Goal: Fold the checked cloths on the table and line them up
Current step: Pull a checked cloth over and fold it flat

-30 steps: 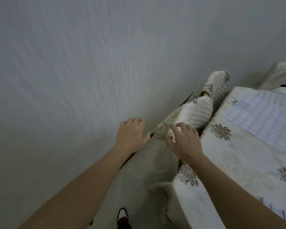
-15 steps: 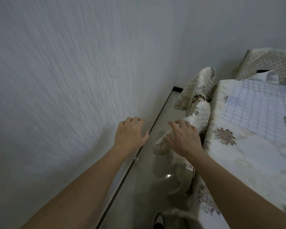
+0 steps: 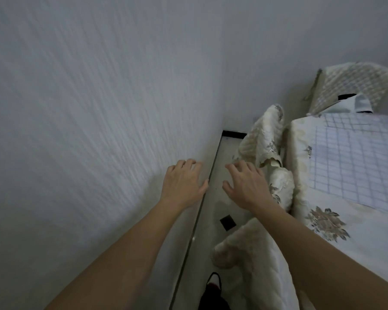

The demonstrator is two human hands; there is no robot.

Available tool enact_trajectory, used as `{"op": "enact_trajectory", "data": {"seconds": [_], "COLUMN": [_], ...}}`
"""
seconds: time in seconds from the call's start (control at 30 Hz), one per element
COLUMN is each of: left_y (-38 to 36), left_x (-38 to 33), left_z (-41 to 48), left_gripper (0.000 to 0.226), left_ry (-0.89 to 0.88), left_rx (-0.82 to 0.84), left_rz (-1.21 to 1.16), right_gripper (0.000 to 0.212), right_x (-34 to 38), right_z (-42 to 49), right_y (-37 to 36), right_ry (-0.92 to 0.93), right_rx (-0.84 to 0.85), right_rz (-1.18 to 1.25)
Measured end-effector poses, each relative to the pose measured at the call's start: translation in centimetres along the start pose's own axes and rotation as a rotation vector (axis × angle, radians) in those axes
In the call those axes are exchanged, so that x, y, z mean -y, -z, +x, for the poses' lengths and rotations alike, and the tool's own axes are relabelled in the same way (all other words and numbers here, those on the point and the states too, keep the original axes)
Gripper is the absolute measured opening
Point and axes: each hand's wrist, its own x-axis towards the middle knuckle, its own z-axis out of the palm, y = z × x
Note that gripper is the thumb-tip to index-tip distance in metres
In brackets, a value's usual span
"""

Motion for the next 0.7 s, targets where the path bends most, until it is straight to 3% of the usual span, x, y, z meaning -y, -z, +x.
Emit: {"op": "enact_trajectory", "data": {"seconds": [0.2,0.33,0.7], "left_y": [-2.6,-3.7,-8.6], "left_x": [-0.2,-0.7,-2.6], "left_z": [11.9,17.9,32.2], "left_gripper": [0.060,0.069,0.060], "left_ry": [-0.080,-0.142,-0.238], "left_rx": [0.054,0.060,0.116], "left_rz": [0.002,0.001,-0.015], "right_gripper": [0.044,0.037,0.037], "right_x": [-5.6,-9.5,-16.8], "right_z": [9.5,12.4,20.1], "right_y": [-1.1,-1.5,-4.1], "right_ry": [-0.099,-0.187,-0.307], "right_rx": [-0.048,-0.083,-0.076], "right_rz": [0.016,-0.012,-0.017]}}
